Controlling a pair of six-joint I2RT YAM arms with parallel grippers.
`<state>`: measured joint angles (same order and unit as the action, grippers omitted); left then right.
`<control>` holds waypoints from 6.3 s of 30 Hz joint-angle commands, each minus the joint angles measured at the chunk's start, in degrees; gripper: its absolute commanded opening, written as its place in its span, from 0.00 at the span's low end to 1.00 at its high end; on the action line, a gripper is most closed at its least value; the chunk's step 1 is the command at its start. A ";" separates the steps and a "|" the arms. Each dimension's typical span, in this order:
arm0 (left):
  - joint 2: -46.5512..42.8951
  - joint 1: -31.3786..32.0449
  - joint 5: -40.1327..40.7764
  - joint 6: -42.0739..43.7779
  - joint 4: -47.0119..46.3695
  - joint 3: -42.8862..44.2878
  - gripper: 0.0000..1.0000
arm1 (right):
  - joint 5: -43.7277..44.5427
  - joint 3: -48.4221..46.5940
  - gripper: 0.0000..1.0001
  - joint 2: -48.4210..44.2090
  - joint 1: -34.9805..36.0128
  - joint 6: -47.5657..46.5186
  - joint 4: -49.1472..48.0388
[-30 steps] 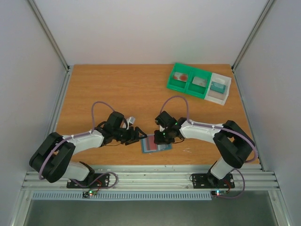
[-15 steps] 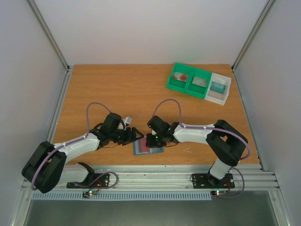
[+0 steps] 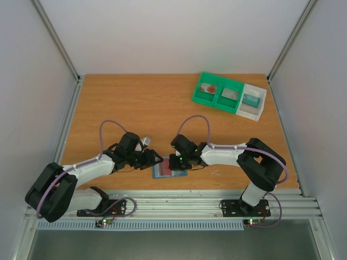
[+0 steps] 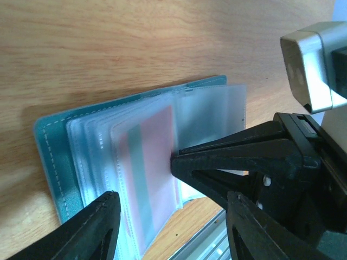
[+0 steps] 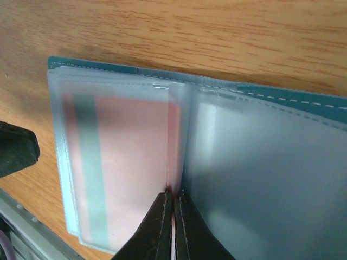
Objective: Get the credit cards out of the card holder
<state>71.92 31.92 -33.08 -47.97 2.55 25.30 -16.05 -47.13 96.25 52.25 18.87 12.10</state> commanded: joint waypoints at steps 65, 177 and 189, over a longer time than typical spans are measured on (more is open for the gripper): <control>3.69 -0.19 -3.32 -1.73 -10.89 -2.81 0.19 | -0.79 6.55 0.10 -1.56 0.87 5.72 -8.41; 11.65 2.71 -1.55 -5.14 -16.51 -0.93 0.39 | 11.87 17.80 0.10 -12.56 0.92 5.64 -8.53; 14.18 2.71 -2.58 -6.99 -20.65 -0.89 0.39 | 12.17 17.65 0.06 -12.31 1.32 5.75 -7.43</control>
<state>84.82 34.74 -35.59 -54.85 -14.13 24.88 -4.75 -30.87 82.43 52.73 23.99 1.08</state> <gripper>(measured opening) 0.390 0.068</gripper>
